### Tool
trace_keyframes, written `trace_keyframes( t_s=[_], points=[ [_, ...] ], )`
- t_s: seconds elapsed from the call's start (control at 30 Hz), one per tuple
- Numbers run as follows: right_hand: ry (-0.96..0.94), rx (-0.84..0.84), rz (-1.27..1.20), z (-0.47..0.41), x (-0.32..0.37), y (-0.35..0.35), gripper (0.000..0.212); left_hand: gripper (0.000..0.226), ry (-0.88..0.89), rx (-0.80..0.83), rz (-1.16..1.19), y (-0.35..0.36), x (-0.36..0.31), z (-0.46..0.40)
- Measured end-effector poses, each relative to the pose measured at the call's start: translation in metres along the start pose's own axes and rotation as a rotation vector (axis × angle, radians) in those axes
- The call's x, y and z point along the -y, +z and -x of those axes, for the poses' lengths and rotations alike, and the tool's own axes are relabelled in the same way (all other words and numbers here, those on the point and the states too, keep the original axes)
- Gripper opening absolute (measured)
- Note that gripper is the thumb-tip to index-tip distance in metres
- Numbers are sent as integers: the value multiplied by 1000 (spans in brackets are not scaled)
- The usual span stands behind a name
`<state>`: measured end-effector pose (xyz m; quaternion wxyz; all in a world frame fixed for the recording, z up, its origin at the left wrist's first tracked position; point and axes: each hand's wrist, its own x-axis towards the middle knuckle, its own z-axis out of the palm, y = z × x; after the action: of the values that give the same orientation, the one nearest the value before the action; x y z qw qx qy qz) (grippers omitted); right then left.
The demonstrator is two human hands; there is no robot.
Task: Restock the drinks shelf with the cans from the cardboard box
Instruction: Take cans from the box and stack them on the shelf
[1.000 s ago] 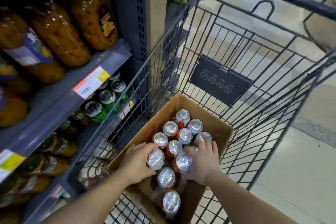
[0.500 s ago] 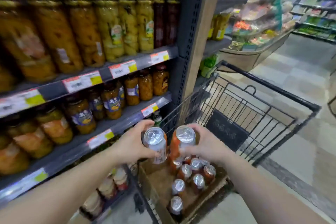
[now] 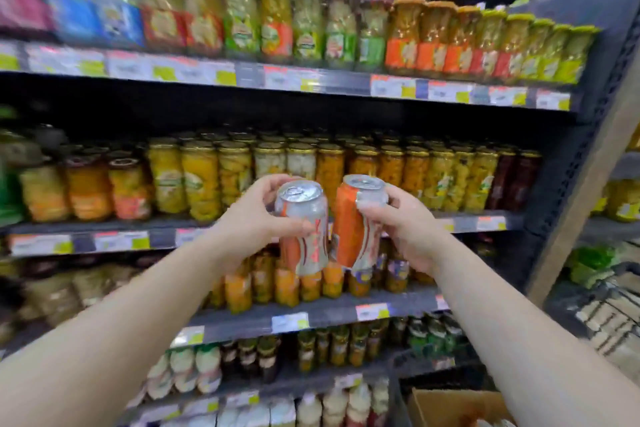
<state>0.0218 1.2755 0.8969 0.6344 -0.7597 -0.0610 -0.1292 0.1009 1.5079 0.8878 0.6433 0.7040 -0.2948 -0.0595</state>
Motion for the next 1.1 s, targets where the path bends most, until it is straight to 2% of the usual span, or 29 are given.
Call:
trace_keyframes(
  t_s=[0.13, 0.23, 0.37, 0.57, 0.67, 0.87, 1.03, 1.1],
  points=[
    [-43, 164, -50, -34, 22, 101, 48, 79, 25, -153, 8, -98, -21, 47],
    [-66, 251, -110, -55, 34, 189, 40, 90, 28, -256, -8, -175, -31, 91],
    [-74, 373, -166, -75, 55, 319, 41, 76, 17, -309, -35, -285, -43, 155],
    [-145, 555, -244, -96, 92, 509, 51, 74, -1, -471, -67, -438, -64, 242],
    [-162, 636, -267, -111, 108, 588, 47, 69, -1, -552, -83, -500, -68, 274],
    [-220, 716, -254, -149, 144, 715, 45, 69, -5, -696, -117, -609, -70, 312],
    [-275, 731, -229, -203, 180, 791, 35, 49, 78, -768, -191, -695, -80, 303],
    [-295, 730, -190, -228, 198, 813, 37, 41, 117, -781, -193, -730, -87, 290]
  ],
)
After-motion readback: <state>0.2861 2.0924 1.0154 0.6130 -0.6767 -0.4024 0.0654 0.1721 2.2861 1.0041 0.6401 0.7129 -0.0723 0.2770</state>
